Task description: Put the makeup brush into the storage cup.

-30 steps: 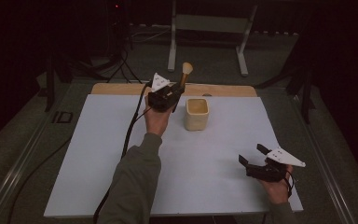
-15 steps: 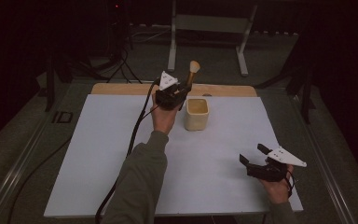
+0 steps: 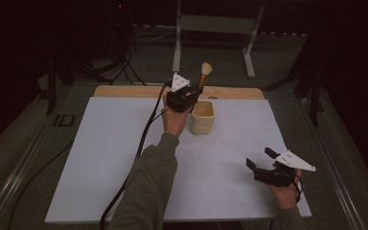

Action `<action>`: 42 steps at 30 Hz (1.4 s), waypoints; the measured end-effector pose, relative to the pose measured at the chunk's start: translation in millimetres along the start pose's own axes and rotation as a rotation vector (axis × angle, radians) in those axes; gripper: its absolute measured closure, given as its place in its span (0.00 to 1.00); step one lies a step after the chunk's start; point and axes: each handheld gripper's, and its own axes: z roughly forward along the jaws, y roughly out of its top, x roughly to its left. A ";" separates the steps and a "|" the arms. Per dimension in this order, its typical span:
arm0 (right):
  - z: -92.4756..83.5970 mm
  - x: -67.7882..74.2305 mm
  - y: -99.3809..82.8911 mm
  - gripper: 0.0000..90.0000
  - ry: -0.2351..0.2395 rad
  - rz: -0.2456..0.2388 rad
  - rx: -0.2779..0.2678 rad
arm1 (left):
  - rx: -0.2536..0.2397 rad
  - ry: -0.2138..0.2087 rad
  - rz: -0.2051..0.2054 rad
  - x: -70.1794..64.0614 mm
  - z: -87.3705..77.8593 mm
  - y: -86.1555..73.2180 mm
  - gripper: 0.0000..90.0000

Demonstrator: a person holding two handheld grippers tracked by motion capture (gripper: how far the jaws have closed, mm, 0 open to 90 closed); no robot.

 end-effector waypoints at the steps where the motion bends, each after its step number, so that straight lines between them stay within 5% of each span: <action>1: -0.1 -0.1 0.0 0.12 0.000 0.001 -0.001 | 0.001 -0.001 0.001 -0.5 0.7 0.1 0.83; 42: -3.6 -2.1 1.1 0.12 0.000 0.013 -0.021 | 0.049 -0.023 0.012 -8.5 33.5 -12.9 0.83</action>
